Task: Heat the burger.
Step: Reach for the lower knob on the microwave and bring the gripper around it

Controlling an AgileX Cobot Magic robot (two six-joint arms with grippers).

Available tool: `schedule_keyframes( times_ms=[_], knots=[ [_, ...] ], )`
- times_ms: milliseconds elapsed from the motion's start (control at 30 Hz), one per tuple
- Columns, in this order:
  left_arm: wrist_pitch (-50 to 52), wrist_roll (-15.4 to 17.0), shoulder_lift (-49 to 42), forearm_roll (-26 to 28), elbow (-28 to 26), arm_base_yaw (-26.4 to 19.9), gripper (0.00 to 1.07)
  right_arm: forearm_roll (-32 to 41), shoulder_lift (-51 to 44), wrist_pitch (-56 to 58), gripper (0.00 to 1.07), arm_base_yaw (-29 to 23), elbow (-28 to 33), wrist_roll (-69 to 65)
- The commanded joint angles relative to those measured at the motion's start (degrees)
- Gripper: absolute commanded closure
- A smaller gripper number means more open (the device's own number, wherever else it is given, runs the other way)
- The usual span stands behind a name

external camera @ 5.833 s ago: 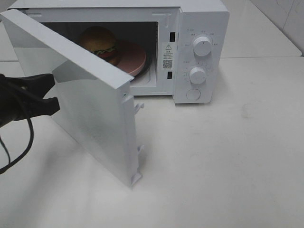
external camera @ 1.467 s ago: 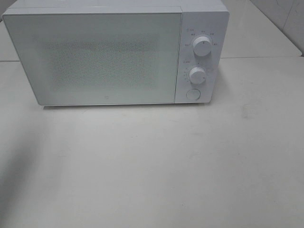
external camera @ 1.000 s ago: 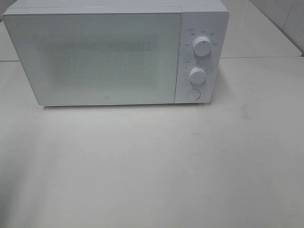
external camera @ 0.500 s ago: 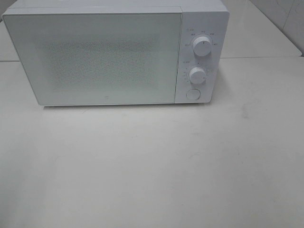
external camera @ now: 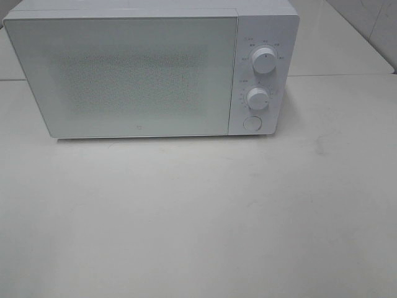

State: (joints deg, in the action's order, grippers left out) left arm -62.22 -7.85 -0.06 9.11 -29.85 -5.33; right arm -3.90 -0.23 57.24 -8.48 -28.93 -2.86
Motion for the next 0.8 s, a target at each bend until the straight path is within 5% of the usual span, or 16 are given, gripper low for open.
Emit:
schedule_keyframes(
  times_ms=[33,800],
  knots=[
    [0.7,0.5,-1.5,-0.2,0.2,-0.2,0.08,0.1,-1.5,-0.2,0.32,0.2,0.1,0.1],
    [0.7,0.5,-1.6,0.1,0.2,-0.2,0.08,0.1,-1.3,-0.2,0.32,0.2,0.1,0.1]
  ],
)
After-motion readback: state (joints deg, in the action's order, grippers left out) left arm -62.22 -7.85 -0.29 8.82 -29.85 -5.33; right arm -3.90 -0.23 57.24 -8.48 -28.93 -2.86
